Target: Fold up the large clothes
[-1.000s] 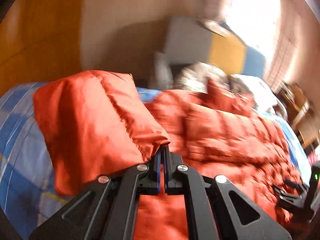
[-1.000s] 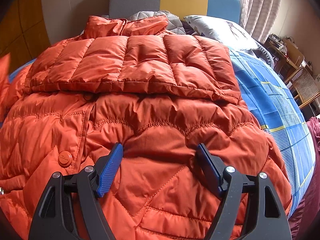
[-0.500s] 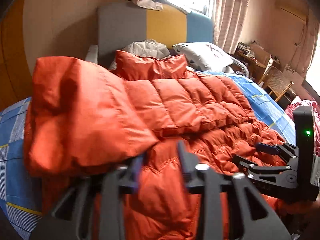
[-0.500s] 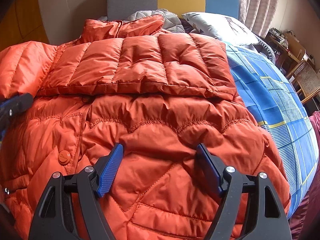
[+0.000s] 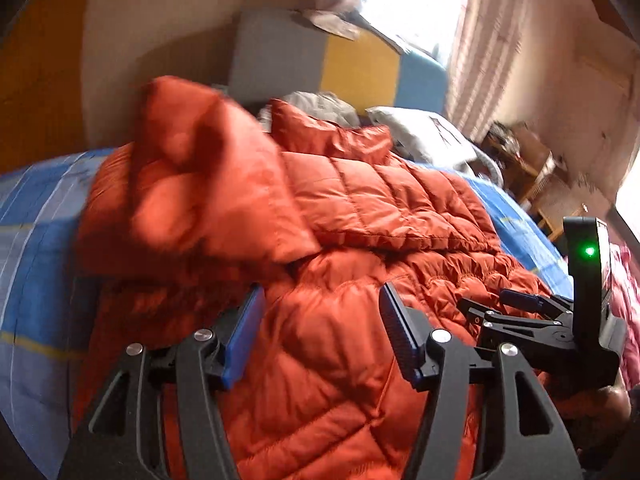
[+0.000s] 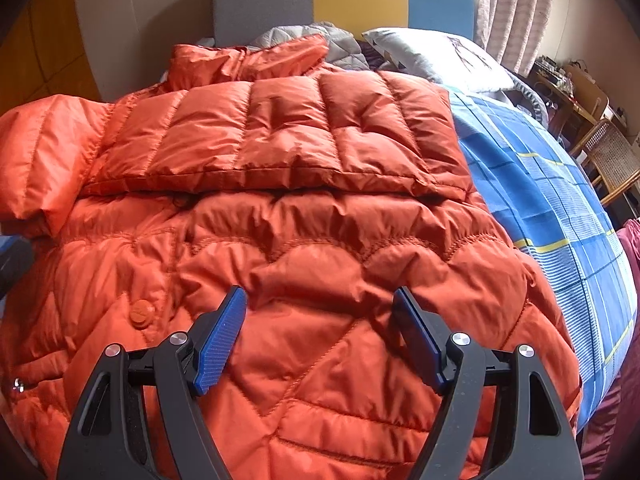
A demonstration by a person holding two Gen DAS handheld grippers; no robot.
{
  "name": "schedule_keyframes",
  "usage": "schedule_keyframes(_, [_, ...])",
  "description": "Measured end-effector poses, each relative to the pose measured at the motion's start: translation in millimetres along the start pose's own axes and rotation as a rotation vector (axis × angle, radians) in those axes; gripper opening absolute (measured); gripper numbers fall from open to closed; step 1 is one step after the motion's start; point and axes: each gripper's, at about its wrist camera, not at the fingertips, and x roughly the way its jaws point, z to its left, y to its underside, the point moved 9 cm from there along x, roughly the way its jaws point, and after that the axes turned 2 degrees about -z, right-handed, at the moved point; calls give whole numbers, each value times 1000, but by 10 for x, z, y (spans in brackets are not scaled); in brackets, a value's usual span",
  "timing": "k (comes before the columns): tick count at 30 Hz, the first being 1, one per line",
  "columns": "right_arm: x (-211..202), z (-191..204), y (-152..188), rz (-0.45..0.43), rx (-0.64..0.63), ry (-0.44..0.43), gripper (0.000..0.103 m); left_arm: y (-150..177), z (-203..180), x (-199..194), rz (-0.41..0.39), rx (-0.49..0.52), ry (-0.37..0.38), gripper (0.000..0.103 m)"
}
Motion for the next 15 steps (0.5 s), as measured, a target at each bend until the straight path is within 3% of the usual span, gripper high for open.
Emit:
schedule_keyframes(2, [-57,61,-15,-22,-8,-14,76,78,93,-129,-21,-32,-5,60])
schedule_keyframes(6, [-237,309,-79,-76,-38,-127,76,206,423,-304,-38,-108,-68,60])
schedule_keyframes(10, [-415,811,-166,-123,-156,-236,74,283,742,-336,-20,-184,-123,59])
schedule_keyframes(15, [-442,1409,-257,-157,-270,-288,74,378,932,-269,11,-213,-155,60])
